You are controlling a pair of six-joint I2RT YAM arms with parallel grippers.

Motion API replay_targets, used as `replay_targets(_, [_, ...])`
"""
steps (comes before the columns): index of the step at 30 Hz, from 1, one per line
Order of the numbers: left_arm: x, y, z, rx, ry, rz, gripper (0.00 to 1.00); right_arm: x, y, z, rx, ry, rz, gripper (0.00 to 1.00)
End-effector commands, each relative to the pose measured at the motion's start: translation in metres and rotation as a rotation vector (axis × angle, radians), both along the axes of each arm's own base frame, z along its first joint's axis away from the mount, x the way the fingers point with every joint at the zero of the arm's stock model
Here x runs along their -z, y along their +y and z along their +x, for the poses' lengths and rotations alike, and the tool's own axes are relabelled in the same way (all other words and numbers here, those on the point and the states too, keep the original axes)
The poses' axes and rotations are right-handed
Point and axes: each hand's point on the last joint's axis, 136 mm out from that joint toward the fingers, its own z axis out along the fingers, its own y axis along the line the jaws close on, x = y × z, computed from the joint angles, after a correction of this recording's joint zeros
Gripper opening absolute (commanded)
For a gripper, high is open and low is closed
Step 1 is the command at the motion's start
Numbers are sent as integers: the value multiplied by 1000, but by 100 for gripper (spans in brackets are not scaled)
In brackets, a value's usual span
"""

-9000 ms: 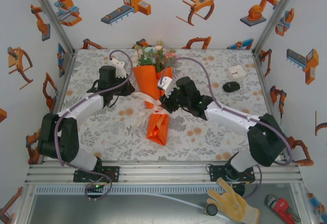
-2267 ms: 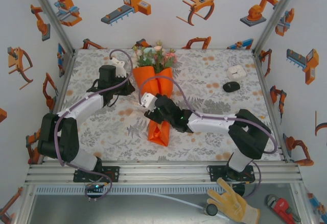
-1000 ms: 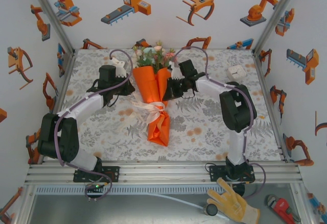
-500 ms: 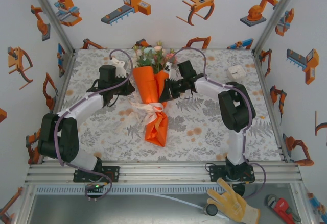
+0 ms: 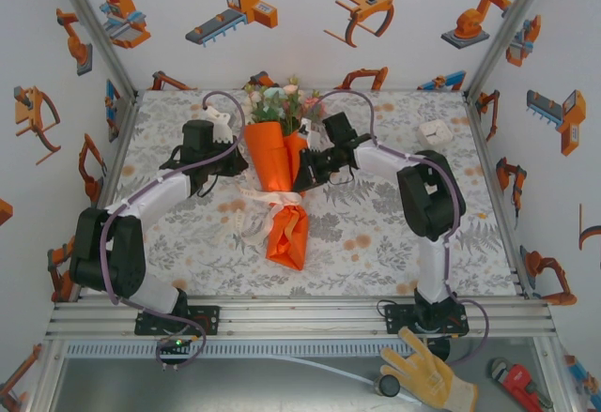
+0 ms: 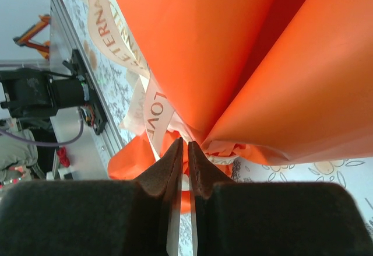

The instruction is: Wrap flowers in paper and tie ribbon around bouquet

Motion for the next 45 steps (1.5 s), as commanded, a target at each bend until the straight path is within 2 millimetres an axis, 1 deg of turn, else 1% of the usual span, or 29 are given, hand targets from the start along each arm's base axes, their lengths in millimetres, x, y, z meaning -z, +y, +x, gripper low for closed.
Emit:
replay_targets(1, [-11, -9, 1, 41, -24, -10, 0, -4, 6, -14, -52, -12, -23, 16])
replay_targets(3, [-13, -9, 2, 38, -30, -18, 0, -5, -1, -4, 9, -47, -66, 20])
replay_targets(4, [-13, -9, 2, 34, -30, -17, 0, -11, -5, 2, 53, -65, -89, 22])
replay_targets(5, [-13, -9, 2, 31, -30, -13, 0, -18, -10, 9, 104, -90, -115, 22])
replay_targets(7, [-9, -6, 3, 20, -22, -1, 0, -40, -25, 22, 250, -176, -195, 23])
replay_targets(9, [-6, -4, 3, 10, -17, 6, 0, -60, -39, 25, 419, -232, -257, 24])
replay_targets(10, [-4, -3, 4, -1, -15, 4, 0, -68, -43, 19, 507, -239, -269, 24])
replay_targets(12, [-1, -1, 5, -19, -13, -1, 0, -83, -27, -3, 576, -210, -210, 24])
replay_targets(13, [1, 0, 7, -35, -6, -6, 0, -89, -11, -22, 599, -194, -180, 24])
replay_targets(14, [3, 1, 9, -49, 2, -10, 0, -94, 5, -36, 612, -188, -149, 24])
replay_targets(16, [4, 1, 13, -63, 13, -20, 0, -96, 33, -56, 654, -161, -119, 24])
replay_targets(17, [6, 0, 15, -65, 18, -25, 0, -94, 46, -62, 674, -123, -115, 24])
replay_targets(18, [7, -1, 16, -67, 19, -28, 0, -84, 54, -65, 708, -67, -135, 24])
replay_targets(19, [8, -1, 17, -68, 21, -32, 0, -76, 59, -65, 739, -29, -149, 24])
replay_targets(21, [9, -3, 19, -65, 15, -38, 0, -54, 67, -67, 802, 27, -186, 25])
replay_targets(22, [10, -4, 20, -62, 15, -38, 0, -44, 70, -68, 827, 53, -204, 27])
replay_targets(24, [12, -5, 22, -60, 12, -36, 0, -22, 82, -77, 868, 129, -252, 31])
replay_targets(26, [13, -5, 24, -57, 12, -26, 0, -10, 93, -85, 882, 130, -308, 33])
replay_targets(28, [13, -4, 25, -59, 8, -22, 0, 1, 93, -85, 917, 127, -377, 35])
replay_targets(30, [13, -5, 25, -52, 5, -25, 0, 6, 88, -82, 949, 105, -414, 38])
replay_targets(32, [11, -7, 25, -44, 1, -33, 0, 9, 75, -80, 996, 91, -450, 39])
replay_targets(35, [10, -7, 24, -43, -2, -34, 0, 9, 62, -83, 1040, 101, -492, 40])
replay_targets(37, [10, -7, 24, -42, -2, -34, 0, 8, 63, -85, 1043, 107, -488, 41])
replay_targets(41, [9, -7, 23, -45, -6, -42, 0, 15, 68, -80, 1055, 108, -471, 42])
replay_targets(43, [9, -7, 22, -45, -5, -42, 0, 17, 76, -77, 1043, 103, -449, 40])
replay_targets(45, [7, -6, 22, -46, -10, -41, 0, 20, 78, -74, 1049, 101, -451, 38])
